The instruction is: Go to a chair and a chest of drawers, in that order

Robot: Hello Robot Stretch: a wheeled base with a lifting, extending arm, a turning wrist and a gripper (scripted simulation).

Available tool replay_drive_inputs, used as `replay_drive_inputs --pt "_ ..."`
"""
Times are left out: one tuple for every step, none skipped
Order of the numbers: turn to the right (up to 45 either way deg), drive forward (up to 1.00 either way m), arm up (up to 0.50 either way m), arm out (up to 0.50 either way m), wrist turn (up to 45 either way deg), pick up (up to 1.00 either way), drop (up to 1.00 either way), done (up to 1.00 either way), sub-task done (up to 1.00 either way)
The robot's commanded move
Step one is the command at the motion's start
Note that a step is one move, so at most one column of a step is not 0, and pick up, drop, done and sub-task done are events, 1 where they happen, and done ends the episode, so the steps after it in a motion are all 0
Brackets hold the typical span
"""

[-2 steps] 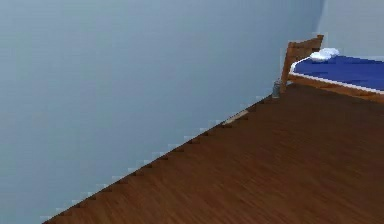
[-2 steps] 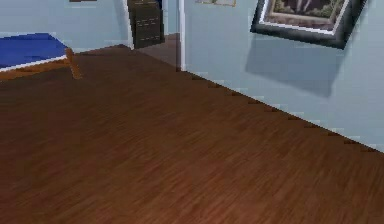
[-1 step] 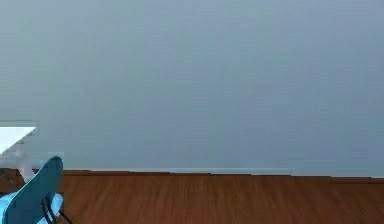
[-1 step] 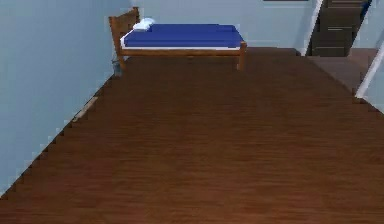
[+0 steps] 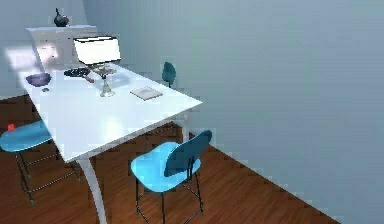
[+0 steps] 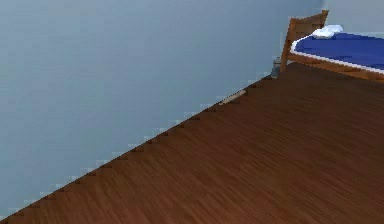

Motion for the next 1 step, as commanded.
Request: replay_drive_inputs --pt "0.0 0.0 0.0 0.0 0.0 0.0 0.0 0.0 1.0"
